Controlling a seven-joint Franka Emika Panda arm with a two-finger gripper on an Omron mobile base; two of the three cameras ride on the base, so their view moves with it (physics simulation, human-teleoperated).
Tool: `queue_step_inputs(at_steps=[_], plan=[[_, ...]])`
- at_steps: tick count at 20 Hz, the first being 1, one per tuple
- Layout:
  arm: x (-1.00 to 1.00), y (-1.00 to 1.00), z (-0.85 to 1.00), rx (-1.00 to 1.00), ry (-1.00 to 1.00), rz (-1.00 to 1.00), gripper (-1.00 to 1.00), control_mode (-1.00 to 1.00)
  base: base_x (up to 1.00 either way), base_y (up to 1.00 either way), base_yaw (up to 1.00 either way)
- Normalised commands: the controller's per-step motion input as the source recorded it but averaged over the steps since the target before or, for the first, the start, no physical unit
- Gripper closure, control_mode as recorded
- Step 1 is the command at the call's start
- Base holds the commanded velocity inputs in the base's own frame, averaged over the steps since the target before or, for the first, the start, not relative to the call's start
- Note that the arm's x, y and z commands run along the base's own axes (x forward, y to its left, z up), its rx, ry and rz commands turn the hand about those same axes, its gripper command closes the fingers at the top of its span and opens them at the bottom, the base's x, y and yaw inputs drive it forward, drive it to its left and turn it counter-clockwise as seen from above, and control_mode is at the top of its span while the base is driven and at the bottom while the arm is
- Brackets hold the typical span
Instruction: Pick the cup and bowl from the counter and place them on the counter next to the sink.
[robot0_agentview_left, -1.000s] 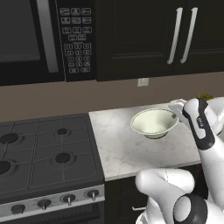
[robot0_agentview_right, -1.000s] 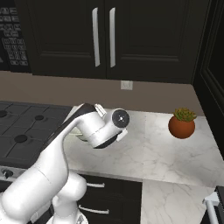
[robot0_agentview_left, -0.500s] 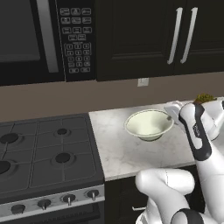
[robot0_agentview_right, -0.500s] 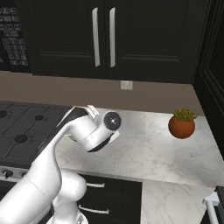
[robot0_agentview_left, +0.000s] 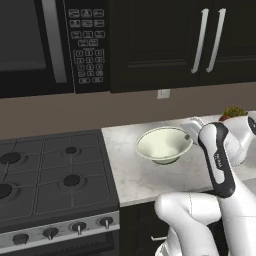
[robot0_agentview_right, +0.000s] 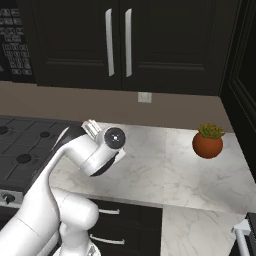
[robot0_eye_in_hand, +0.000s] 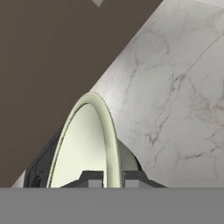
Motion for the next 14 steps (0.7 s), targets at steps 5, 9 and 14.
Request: queue_step_inputs(at_steps=[5, 9, 14], plan=[[-0.12, 0.34, 0.06, 0.05, 0.0, 0.0, 1.0, -1.0, 0.0, 0.0, 0.0], [-0.14, 0.22, 0.23, 0.09, 0.0, 0.0, 1.0, -1.0, 0.0, 0.0, 0.0], [-0.25, 0.15, 0.24, 0.06, 0.0, 0.0, 1.0, -1.0, 0.0, 0.0, 0.0]])
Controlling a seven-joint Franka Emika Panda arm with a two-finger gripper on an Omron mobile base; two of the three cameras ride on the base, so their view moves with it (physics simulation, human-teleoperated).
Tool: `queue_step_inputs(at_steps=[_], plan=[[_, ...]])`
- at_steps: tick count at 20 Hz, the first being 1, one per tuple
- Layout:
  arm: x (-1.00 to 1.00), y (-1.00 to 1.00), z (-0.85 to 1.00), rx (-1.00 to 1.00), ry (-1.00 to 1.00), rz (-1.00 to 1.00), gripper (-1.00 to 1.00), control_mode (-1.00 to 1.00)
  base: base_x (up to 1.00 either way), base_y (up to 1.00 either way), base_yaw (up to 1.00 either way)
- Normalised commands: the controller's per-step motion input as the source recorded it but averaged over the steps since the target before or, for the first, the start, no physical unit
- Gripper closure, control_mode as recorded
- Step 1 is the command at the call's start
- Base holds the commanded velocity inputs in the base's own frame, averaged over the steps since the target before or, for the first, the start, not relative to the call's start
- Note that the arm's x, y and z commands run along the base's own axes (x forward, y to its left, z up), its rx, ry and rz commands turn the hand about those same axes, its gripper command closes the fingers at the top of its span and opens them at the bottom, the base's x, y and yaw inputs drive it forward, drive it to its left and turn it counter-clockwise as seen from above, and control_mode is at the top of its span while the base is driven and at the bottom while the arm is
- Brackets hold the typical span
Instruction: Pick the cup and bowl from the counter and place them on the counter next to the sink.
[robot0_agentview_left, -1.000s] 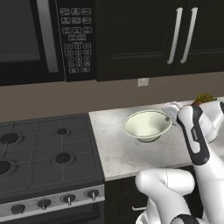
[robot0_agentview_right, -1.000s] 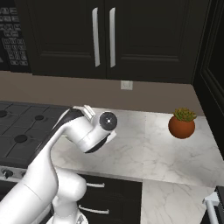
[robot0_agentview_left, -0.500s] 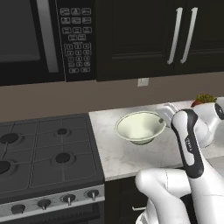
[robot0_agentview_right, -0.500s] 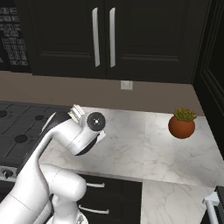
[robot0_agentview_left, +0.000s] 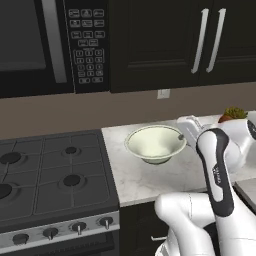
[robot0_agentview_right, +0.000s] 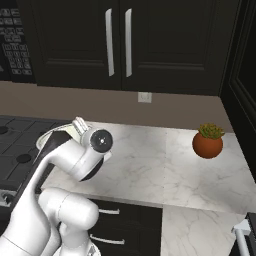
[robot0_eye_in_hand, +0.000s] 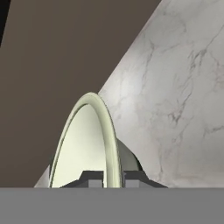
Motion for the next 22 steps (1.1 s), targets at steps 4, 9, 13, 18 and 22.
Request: queue_step_inputs(at_steps=[4, 9, 13, 18, 22], plan=[[-0.43, 0.13, 0.21, 0.02, 0.0, 0.0, 1.0, -1.0, 0.0, 0.0, 0.0], [-0.59, 0.16, 0.19, 0.02, 0.0, 0.0, 1.0, -1.0, 0.0, 0.0, 0.0], [-0.55, 0.16, 0.14, 0.01, 0.0, 0.0, 1.0, -1.0, 0.0, 0.0, 0.0], [-0.12, 0.07, 0.0, 0.0, 0.0, 0.0, 1.0, -1.0, 0.0, 0.0, 0.0], [0.0, 0.0, 0.0, 0.0, 0.0, 0.0, 1.0, -1.0, 0.0, 0.0, 0.0]])
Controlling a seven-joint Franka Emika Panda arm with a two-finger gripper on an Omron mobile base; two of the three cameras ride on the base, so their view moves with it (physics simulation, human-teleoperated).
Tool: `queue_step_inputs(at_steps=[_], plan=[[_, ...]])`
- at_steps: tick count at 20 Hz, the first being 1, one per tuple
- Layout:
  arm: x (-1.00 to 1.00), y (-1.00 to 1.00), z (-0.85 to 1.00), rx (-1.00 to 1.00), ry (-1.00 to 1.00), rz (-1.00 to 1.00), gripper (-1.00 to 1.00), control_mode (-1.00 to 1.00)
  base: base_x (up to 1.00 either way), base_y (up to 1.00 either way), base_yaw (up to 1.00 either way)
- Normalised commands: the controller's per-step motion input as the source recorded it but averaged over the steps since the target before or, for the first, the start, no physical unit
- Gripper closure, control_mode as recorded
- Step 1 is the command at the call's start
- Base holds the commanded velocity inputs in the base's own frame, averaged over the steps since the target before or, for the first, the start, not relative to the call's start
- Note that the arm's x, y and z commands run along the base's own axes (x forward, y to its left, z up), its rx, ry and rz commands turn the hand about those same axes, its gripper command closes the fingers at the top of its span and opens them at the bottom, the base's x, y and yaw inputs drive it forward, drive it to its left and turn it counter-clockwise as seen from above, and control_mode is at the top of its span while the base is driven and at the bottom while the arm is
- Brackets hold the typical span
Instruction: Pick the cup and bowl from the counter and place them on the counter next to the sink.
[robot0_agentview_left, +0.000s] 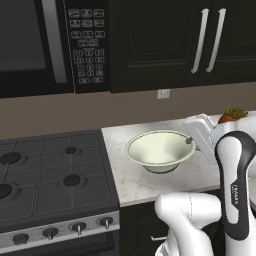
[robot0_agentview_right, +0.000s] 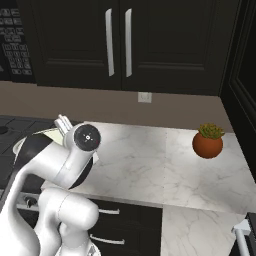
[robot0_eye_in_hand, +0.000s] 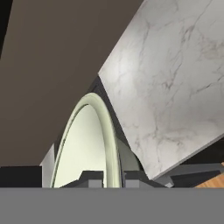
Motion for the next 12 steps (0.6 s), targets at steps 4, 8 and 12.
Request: queue_step_inputs(at_steps=[4, 8, 12], plan=[[0.0, 0.0, 0.0, 0.0, 0.0, 0.0, 1.0, -1.0, 0.0, 0.0, 0.0], [0.0, 0.0, 0.0, 0.0, 0.0, 0.0, 1.0, -1.0, 0.0, 0.0, 0.0], [0.0, 0.0, 0.0, 0.0, 0.0, 0.0, 1.0, 1.0, 0.0, 0.0, 0.0]])
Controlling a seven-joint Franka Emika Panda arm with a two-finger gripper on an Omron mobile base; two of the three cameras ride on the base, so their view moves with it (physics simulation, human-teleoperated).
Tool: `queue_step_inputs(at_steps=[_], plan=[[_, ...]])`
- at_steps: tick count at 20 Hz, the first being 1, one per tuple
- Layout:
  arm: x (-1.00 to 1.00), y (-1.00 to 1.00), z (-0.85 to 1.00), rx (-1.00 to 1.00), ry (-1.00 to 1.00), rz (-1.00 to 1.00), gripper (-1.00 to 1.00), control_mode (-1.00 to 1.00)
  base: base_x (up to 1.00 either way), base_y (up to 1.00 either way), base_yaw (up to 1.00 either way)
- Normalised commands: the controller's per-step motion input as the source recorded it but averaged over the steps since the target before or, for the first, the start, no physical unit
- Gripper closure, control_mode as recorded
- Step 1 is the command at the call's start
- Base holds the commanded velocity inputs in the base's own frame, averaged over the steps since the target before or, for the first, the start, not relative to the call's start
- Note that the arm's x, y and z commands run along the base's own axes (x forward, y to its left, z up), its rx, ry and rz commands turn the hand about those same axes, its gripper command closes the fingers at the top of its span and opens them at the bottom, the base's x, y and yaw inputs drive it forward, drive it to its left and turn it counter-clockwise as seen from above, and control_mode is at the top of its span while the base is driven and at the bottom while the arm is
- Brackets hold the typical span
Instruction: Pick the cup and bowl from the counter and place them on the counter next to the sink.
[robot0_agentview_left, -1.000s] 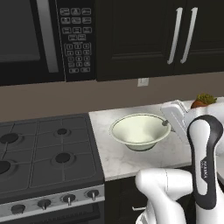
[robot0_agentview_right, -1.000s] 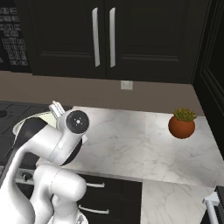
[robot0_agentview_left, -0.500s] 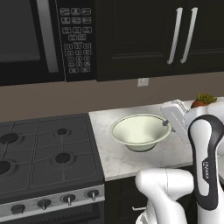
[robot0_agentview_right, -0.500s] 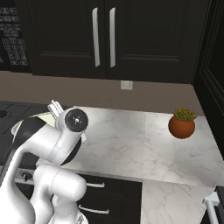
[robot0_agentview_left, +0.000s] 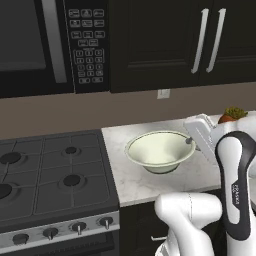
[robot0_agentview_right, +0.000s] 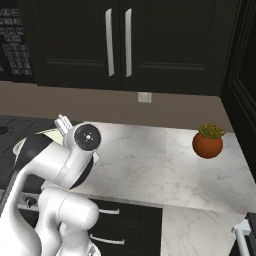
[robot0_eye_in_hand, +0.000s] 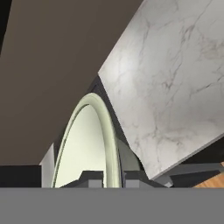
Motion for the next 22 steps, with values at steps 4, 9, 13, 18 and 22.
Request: queue_step_inputs(at_steps=[4, 9, 13, 18, 22], plan=[[0.0, 0.0, 0.0, 0.0, 0.0, 0.0, 1.0, 1.0, -0.17, 0.02, 0.0], [0.0, 0.0, 0.0, 0.0, 0.0, 0.0, 1.0, 1.0, -0.92, 0.33, 0.0], [0.0, 0.0, 0.0, 0.0, 0.0, 0.0, 1.0, 1.0, -0.45, 0.27, 0.01], [0.0, 0.0, 0.0, 0.0, 0.0, 0.0, 1.0, 1.0, 0.08, 0.71, 0.32], [0.0, 0.0, 0.0, 0.0, 0.0, 0.0, 1.0, 1.0, -0.27, 1.0, 0.59]])
